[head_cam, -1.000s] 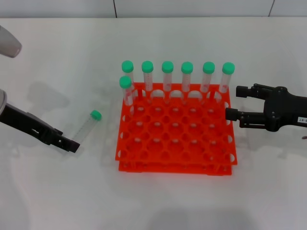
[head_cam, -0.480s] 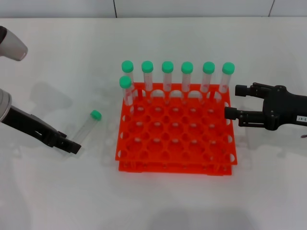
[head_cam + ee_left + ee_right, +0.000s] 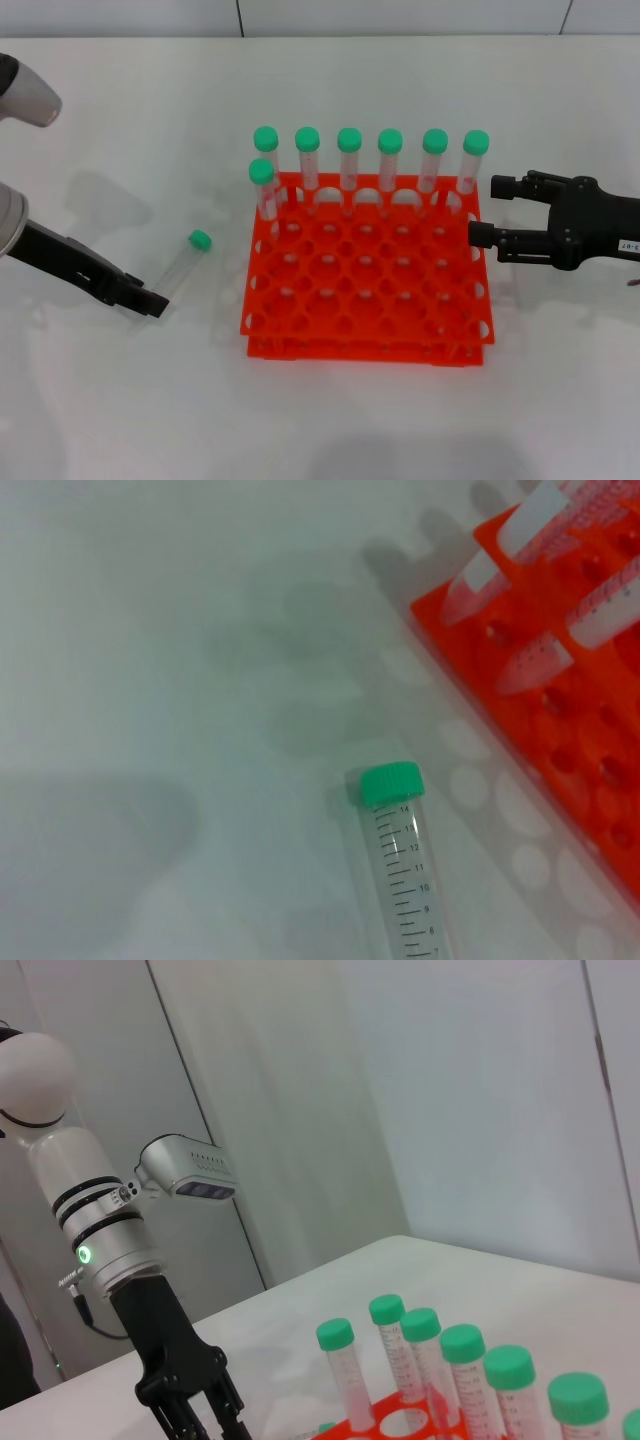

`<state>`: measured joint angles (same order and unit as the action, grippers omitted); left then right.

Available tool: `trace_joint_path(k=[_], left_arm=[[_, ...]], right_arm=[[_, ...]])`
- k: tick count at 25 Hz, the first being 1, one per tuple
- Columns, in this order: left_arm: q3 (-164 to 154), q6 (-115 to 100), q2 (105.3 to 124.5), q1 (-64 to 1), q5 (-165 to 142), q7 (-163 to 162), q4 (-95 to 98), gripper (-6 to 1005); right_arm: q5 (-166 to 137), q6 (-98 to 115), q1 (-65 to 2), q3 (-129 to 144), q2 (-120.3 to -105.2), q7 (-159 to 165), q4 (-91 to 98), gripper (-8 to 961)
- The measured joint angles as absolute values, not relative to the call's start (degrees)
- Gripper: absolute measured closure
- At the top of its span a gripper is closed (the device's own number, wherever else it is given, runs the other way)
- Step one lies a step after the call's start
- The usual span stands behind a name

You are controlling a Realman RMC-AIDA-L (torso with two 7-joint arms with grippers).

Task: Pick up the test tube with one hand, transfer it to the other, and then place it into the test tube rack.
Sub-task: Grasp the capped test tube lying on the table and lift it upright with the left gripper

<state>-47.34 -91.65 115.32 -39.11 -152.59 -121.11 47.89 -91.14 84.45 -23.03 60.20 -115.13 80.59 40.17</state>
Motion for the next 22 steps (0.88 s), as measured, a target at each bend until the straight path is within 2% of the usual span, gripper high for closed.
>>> trace_joint_path(k=[2,22], left_arm=[[-47.8,-91.6,115.33,-39.1,-152.6,-121.1,47.9,498],[-50.4,-91.2,115.76,-39.1,-152.7,-121.1,47.9,509]], right_arm=[[-91.1,84.4,-23.0,60.2,-115.13,80.6,40.3,111],[-91.1,83.8,-23.3,60.2,-115.13,80.6,40.4,111]])
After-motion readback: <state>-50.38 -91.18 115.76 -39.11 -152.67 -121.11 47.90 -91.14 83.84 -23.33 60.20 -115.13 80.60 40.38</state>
